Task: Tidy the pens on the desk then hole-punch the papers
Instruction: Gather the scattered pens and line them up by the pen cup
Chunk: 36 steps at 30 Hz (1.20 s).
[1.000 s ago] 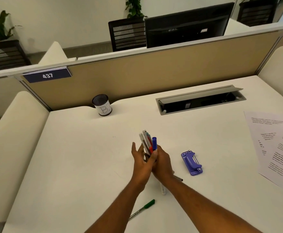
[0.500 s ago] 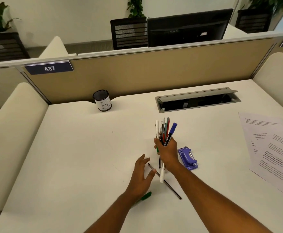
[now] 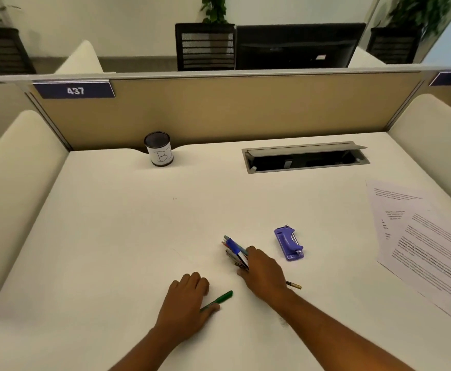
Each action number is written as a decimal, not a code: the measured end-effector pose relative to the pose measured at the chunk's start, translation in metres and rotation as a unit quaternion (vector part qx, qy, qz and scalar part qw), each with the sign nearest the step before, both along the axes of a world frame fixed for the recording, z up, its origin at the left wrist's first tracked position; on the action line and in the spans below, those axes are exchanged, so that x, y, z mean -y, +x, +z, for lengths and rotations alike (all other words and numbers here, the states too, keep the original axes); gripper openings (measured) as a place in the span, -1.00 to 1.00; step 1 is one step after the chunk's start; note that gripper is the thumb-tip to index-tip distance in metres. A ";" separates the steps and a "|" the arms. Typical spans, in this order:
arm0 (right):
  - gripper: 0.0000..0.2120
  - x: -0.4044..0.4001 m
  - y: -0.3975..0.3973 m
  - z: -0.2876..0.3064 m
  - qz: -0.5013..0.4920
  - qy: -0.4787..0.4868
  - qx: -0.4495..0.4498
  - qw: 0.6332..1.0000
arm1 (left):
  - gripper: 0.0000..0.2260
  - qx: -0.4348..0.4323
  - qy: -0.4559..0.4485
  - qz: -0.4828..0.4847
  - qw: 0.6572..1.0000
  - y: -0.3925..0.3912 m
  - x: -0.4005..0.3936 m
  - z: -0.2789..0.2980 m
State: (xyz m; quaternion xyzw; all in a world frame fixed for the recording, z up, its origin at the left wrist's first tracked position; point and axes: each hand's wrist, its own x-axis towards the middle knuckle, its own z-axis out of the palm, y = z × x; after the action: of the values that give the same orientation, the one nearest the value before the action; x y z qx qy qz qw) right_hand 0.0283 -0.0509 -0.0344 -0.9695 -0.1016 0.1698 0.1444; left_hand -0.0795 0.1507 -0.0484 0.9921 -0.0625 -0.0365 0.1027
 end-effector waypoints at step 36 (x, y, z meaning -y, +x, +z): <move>-0.79 -0.217 0.068 0.016 -0.263 0.524 -0.215 0.781 | -0.87 -0.054 -0.657 0.428 0.618 0.132 -0.073 0.029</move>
State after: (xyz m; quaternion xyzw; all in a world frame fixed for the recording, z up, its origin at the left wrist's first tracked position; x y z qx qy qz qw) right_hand 0.0959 0.1656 -0.0181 -0.6719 0.1175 0.2501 0.6872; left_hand 0.0527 0.2232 -0.0196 0.5707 0.3671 0.0088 0.7345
